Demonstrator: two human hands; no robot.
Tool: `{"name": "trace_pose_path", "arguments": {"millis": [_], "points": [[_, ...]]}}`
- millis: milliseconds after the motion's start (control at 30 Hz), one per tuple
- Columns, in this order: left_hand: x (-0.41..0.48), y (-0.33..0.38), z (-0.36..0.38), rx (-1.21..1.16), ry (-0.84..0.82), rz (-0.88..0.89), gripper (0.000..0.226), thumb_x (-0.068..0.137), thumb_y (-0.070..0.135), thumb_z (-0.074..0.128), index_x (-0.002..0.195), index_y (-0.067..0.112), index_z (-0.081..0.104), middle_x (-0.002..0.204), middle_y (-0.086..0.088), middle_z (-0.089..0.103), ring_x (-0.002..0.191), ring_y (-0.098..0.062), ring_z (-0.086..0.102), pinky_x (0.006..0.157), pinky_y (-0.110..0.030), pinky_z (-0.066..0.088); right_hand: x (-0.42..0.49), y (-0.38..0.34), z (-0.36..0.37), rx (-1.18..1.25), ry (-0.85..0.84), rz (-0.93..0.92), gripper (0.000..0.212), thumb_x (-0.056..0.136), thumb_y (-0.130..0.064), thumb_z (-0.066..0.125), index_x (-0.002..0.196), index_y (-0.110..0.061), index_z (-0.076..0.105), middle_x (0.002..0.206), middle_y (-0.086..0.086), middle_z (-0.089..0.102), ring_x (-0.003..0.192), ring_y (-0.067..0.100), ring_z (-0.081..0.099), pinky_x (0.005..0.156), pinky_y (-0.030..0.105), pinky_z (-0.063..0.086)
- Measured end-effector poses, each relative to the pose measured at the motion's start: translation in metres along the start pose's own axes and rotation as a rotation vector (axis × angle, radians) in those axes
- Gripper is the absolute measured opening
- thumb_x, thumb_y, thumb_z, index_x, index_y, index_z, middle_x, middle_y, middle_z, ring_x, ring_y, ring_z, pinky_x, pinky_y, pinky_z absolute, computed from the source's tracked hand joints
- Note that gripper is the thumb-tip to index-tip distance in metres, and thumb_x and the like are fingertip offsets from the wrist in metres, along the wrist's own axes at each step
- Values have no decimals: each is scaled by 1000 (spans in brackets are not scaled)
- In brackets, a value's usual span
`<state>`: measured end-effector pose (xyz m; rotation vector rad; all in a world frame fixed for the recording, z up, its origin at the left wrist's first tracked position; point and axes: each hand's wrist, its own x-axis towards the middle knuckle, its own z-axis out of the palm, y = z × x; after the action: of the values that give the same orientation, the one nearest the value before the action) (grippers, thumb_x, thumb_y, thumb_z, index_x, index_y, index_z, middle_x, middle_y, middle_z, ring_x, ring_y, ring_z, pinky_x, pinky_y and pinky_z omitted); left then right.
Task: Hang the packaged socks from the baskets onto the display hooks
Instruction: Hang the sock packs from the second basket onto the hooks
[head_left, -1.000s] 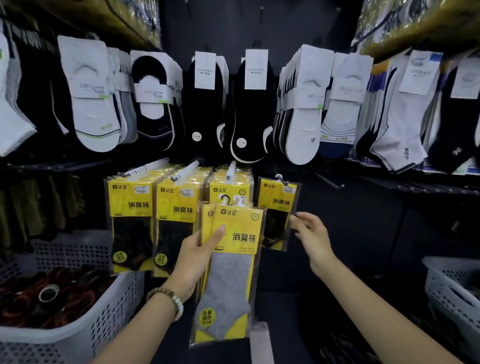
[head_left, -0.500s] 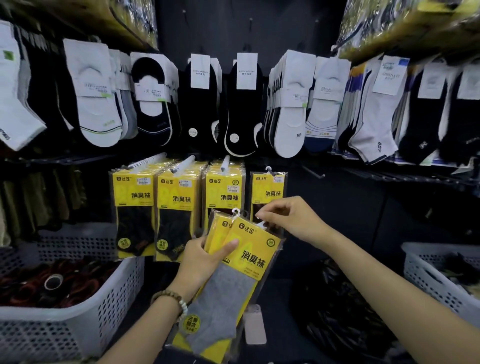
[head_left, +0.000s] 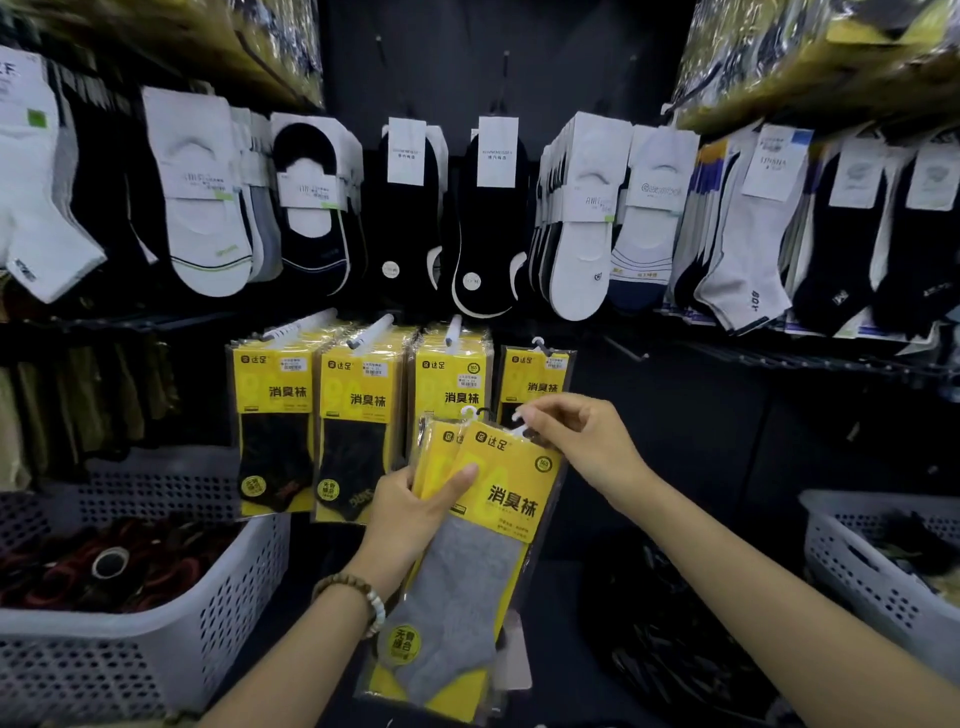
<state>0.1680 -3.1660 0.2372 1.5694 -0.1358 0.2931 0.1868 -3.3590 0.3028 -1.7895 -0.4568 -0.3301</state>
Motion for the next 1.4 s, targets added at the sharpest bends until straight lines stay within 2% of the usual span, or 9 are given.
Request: {"name": "trace_pose_path", "arguments": {"millis": [133,367,467,667,800,900,1067,1200,1400], "points": [[8,2,7,-84,27,-43,47,57,56,72,88,21,69,77,12,74,71,-4,71,52,-13,51,-9,13,6,126,61,133,29,81,-29,72,102,-14,61,91,-2,70,77,5,68,58,16,53],[25,-6,14,33,-18,-13,50,75,63,53,87,16,67,72,8,68,67,-11,63,66,-20,47,-10,47,5,322,124,287,18,89,-23,63,106,-16,68,97,-1,75,87,13,72,63,20,55],[40,-9,3,71,86,6,45,78,61,50,63,18,48,45,12,41,45,-1,39,53,-16,35,4,59,-13,320,189,325,15,95,-20,54,103,-19,67,93,-2,76,85,12,72,64,22,55],[69,-6,-20,119,204,80,49,80,59,50,59,19,29,36,11,27,35,-2,25,38,-11,26,57,61,-44,239,372,272,14,97,-14,51,99,-16,64,87,-2,71,71,5,68,54,14,51],[79,-8,-25,107,238,93,51,76,60,51,57,19,28,35,12,23,31,-4,23,33,-10,21,92,62,-37,132,237,220,15,96,-10,52,108,-9,61,90,0,69,74,6,66,54,12,51],[84,-11,-26,122,223,79,51,75,62,49,62,16,31,36,11,24,34,-4,24,37,-13,26,110,72,-25,128,228,243,16,96,-11,52,109,-7,61,97,6,69,77,9,66,57,15,53],[84,-20,-24,89,180,42,52,75,64,49,74,12,52,59,6,39,55,-6,37,53,-16,31,119,107,-19,124,471,465,22,87,-27,67,89,-6,67,102,17,69,98,31,65,91,44,53],[78,-22,-22,71,146,23,51,75,63,49,86,14,55,80,-3,48,67,-9,42,60,-17,32,99,121,-21,93,643,565,25,87,-25,68,95,-2,65,98,14,66,93,28,62,87,41,53],[55,-25,1,-29,105,-76,26,76,58,57,82,33,61,80,18,64,69,5,57,58,-10,36,41,100,1,324,242,531,28,93,-36,57,105,-12,64,106,12,67,100,23,66,79,32,56]]}}
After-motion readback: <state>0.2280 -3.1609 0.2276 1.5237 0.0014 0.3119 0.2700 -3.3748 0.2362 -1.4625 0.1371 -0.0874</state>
